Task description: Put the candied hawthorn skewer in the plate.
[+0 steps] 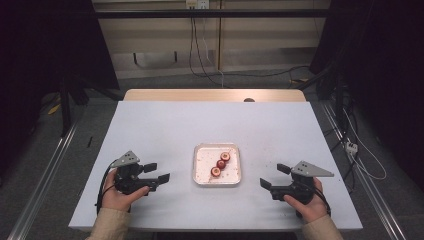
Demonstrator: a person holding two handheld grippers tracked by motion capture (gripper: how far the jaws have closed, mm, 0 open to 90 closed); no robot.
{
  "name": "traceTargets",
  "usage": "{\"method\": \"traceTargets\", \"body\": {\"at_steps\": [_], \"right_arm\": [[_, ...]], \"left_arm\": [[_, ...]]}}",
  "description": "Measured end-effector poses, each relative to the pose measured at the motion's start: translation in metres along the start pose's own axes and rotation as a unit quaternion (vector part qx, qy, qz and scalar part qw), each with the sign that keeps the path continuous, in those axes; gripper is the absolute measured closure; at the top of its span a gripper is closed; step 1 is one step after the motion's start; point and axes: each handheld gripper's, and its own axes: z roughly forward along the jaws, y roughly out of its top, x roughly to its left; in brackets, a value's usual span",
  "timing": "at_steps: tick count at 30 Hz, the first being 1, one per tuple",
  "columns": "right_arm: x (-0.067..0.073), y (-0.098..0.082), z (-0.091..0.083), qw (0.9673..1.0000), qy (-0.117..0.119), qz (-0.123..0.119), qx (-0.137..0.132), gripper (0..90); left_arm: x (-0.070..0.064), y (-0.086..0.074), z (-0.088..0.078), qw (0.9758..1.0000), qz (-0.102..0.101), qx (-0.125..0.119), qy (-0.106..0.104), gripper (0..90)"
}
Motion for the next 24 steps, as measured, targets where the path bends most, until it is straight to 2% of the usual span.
{"method": "traceTargets", "body": {"at_steps": [11,24], "right_arm": [[-0.006,-0.003,-0.007,0.9999,-0.002,0.014,-0.007,10.9],[-0.007,-0.005,-0.009,0.9999,-0.009,0.004,-0.003,10.9]], "left_arm": [[0.008,-0.005,-0.006,0.9999,-0.003,0.001,0.013,25.3],[0.012,-0.009,-0.005,0.9997,-0.005,0.009,0.022,23.7]]}}
